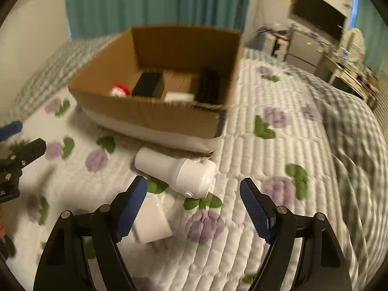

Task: Organize rigid objects
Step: 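Move both open tools back toward the white items beside the box, then grasp the white charger with the left tool while the right grasps the white cylindrical bottle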

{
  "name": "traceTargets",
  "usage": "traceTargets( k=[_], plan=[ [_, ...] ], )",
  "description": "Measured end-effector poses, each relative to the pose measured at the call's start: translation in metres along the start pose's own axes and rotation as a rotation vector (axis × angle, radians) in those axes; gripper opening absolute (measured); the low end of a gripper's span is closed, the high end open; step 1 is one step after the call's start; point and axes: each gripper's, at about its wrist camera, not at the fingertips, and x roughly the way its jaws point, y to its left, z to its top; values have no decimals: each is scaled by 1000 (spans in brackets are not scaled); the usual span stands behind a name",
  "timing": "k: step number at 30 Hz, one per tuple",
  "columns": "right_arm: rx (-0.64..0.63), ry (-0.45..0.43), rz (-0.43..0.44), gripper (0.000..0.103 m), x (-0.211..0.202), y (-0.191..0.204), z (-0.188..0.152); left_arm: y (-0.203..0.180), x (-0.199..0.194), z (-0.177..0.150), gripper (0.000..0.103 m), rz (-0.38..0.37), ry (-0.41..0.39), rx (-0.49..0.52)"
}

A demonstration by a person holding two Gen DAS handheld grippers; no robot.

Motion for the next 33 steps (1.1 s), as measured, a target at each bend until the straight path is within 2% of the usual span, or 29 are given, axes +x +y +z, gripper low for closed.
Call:
traceTargets(
  k=[6, 8, 12, 15, 16, 18, 24, 29, 33],
  plan=[
    [-125, 33, 17, 77, 34, 10, 7, -10, 24, 1, 98, 2, 38, -18],
    [-133, 57, 30, 69, 47, 8, 8, -13, 29, 0, 98, -11, 47, -30],
    [-161, 79, 44, 69, 62, 9, 9, -19, 38, -2, 98, -2, 66, -38],
    [-197, 104, 19, 67, 69, 13, 6, -25, 41, -3, 98, -8, 84, -47],
    [-212, 116, 1, 62, 71, 15, 4, -27, 41, -5, 98, -8, 87, -46],
    [-242, 121, -30, 60, 71, 20, -1, -31, 41, -6, 98, -4, 90, -45],
    [-240, 62, -72, 57, 36, 24, -17, -43, 33, -10, 98, -9, 100, -55],
    [-120, 2, -83, 55, -10, 3, -19, -62, 26, -11, 98, -27, 96, -54],
    [-71, 1, -86, 54, -32, -10, -25, -83, 22, -14, 98, -54, 92, -46]
  ],
)
